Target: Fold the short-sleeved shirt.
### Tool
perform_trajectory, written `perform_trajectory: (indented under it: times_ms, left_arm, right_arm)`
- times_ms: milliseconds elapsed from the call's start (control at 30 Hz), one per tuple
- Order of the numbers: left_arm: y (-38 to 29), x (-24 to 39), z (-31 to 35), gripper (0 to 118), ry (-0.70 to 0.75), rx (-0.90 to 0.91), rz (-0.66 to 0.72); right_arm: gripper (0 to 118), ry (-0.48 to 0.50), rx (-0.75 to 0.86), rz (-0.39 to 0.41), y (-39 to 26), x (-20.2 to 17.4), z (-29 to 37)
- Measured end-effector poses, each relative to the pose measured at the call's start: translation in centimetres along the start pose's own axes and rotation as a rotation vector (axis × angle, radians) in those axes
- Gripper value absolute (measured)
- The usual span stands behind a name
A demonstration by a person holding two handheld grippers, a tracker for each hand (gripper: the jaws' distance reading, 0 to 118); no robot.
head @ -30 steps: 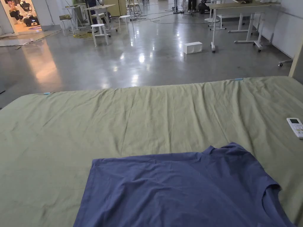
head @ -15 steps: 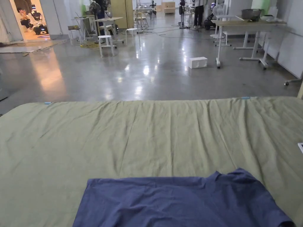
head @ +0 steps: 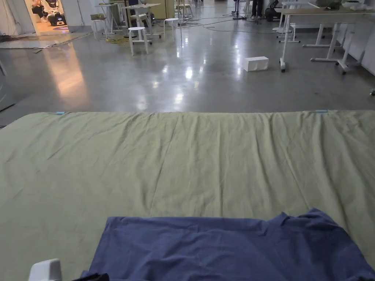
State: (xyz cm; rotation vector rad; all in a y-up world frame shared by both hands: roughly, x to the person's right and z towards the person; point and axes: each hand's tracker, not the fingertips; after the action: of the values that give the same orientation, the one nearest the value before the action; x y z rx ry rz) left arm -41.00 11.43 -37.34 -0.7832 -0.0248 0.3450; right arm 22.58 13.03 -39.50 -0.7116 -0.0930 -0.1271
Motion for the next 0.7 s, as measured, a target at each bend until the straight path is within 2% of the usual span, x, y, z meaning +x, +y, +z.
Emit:
perform_trajectory:
  times_ms: [100, 200, 267, 500, 600, 667, 700]
  left_arm:
    - [0.1, 0.9, 5.1, 92, -0.059, 0.113, 0.017]
    - [-0.5, 3.8, 12.3, 92, -0.023, 0.316, -0.113]
    - [-0.7, 5.9, 16.6, 92, 0.004, 0.425, -0.194]
    - [-3.7, 13.0, 27.7, 91, 0.034, 0.654, -0.361]
    - [-6.3, 14.7, 30.2, 87, 0.044, 0.654, -0.382]
    - [-8.1, 15.3, 31.2, 74, 0.049, 0.649, -0.388]
    - [-9.0, 15.5, 31.7, 56, 0.055, 0.651, -0.391]
  right_arm:
    - [71, 0.056, 0.125, 0.02, 0.5, 0.3, 4.8]
    - [71, 0.019, 0.248, 0.127, 0.8, -0.9, 11.4]
    - [72, 0.01, 0.358, 0.154, 0.4, -1.6, 15.7]
    - [76, 0.059, 0.506, 0.164, -2.0, -5.3, 27.2]
    - [75, 0.11, 0.565, 0.155, -3.5, -5.9, 30.3]
    - [63, 0.138, 0.597, 0.177, -4.4, -6.4, 32.0]
    - [42, 0.147, 0.577, 0.148, -5.2, -6.6, 32.7]
